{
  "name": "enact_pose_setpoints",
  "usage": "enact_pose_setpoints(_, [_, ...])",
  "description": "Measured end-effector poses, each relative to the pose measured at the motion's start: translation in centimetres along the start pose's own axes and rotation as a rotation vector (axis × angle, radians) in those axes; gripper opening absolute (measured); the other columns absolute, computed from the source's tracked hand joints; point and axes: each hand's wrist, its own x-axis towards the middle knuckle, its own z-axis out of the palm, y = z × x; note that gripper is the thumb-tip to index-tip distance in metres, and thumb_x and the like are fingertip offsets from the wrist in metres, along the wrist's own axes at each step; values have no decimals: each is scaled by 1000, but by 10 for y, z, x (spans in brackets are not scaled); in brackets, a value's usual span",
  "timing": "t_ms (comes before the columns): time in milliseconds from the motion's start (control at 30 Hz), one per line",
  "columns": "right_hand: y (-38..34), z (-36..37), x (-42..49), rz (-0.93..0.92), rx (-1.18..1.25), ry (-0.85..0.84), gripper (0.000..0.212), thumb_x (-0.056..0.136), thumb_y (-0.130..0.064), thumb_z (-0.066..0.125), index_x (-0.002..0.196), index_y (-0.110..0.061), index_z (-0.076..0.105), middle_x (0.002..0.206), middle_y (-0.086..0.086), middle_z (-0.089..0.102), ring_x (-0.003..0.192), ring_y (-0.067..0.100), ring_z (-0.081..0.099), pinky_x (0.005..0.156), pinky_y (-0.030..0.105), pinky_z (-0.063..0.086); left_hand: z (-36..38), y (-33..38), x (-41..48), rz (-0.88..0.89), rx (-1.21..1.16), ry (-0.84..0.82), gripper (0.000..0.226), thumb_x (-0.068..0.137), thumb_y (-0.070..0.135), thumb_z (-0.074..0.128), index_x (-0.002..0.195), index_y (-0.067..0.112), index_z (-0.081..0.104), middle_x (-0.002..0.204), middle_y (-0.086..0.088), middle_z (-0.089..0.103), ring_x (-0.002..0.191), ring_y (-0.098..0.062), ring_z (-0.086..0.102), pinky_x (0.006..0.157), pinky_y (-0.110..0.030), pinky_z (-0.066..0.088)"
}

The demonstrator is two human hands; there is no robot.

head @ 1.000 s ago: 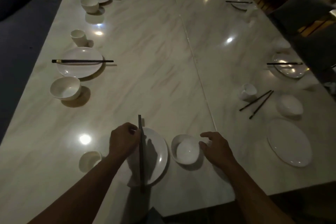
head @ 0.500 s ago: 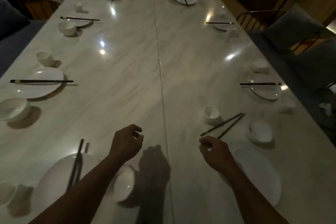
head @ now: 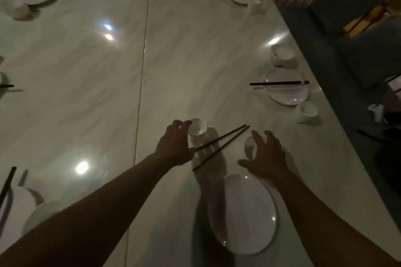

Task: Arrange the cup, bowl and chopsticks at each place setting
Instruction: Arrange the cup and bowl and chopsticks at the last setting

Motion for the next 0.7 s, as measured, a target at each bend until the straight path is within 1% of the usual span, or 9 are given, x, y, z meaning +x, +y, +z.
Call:
enact_pose_setpoints(67, [3,0,7,-17,8,-113,121,63,-65,78,154,-38,2,162,0,-8,148,36,-2,115,58,23,9,6,17,16,40,-16,95,69,37,80,147,27,26,150,-9,29,136,-32,34,98,-47,48])
enact_pose_setpoints(133, [5,2,11,-44,-3,-164,123,63,-57,82,154,-40,1,162,-3,-11,148,37,-7,114,60,25,15,10,35,10,61,-50,98,69,33,81,149,28,23,154,-10,23,139,-32,28,100,-47,47])
enact_pose_setpoints(200, [9,3,17,-52,-25,-176,122,64,-48,84,153,-43,1,162,-3,-12,148,38,-8,114,60,26,20,12,50,7,56,-87,97,70,30,80,149,30,25,154,-9,24,137,-33,31,99,-46,46])
enact_pose_setpoints(300, [21,4,25,-93,-41,-158,120,62,-40,85,151,-47,5,162,-1,-6,148,36,0,113,57,30,28,8,64,29,9,-68,81,72,22,75,144,30,37,140,-7,40,124,-33,48,95,-43,50])
enact_pose_setpoints(400, [31,7,27,-156,-42,-89,118,60,-38,87,151,-45,13,161,2,5,145,36,13,110,50,36,28,5,62,39,-33,1,70,74,17,73,137,28,45,129,-8,47,113,-33,54,88,-38,50])
enact_pose_setpoints(533, [43,1,28,-183,-33,-56,114,57,-40,87,149,-43,20,156,3,14,138,36,23,106,45,39,15,4,30,53,-50,109,71,70,13,76,135,26,49,125,-7,49,106,-32,57,81,-39,54])
enact_pose_setpoints(600, [53,-2,26,-182,-27,-69,113,57,-41,87,149,-43,21,154,3,16,137,36,26,105,45,40,9,5,3,73,-32,105,75,69,15,80,135,28,47,126,-4,49,106,-29,57,81,-41,56])
enact_pose_setpoints(700, [71,-5,17,-189,-12,-100,112,58,-43,88,148,-44,21,153,1,16,136,35,25,105,45,42,11,6,-46,52,4,78,83,67,20,83,139,28,43,131,0,48,107,-24,57,83,-37,56])
